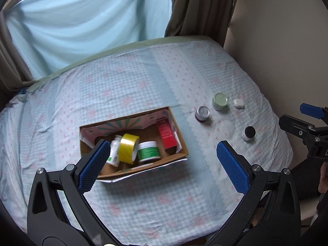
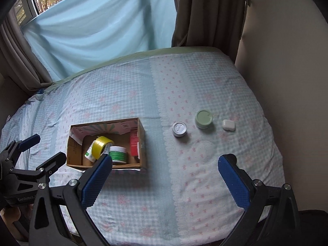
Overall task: Organize rigid objects
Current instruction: 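Withdraw both tools from the box toward the remaining small items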
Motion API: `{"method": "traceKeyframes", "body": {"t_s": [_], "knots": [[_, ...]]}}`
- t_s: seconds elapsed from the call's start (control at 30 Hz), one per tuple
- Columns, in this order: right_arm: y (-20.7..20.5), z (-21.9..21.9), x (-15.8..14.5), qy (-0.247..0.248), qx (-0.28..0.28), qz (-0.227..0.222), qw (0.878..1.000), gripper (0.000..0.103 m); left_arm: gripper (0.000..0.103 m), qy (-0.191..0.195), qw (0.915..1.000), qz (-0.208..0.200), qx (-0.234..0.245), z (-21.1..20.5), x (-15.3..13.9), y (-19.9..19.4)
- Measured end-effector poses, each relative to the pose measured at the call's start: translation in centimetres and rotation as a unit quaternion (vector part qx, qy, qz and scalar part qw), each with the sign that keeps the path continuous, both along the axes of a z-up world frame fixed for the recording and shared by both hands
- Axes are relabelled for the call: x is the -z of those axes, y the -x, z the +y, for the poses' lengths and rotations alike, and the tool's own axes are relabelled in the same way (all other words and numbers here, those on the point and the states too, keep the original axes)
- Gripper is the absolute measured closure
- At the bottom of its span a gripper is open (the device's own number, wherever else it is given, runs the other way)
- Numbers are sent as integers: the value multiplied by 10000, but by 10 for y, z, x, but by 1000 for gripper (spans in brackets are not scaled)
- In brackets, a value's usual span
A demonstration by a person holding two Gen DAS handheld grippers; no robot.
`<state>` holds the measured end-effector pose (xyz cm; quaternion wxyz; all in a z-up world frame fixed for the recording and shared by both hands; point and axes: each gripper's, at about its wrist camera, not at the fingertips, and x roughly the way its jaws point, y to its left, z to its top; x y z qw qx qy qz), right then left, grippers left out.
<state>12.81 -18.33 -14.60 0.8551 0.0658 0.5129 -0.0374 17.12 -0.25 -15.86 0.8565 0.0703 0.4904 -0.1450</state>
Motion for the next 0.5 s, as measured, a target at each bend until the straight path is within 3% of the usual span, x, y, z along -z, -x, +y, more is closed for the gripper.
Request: {"method": "traceKeyframes", "body": {"t_s": [0.2, 0.5], "knots": [[10, -79, 15, -43, -197, 38, 9998, 0, 0, 28, 9988, -114, -470, -76, 6, 2], [8, -171, 61, -201, 106, 352, 9991, 0, 0, -30, 9987, 81, -507, -160, 48, -14]]}}
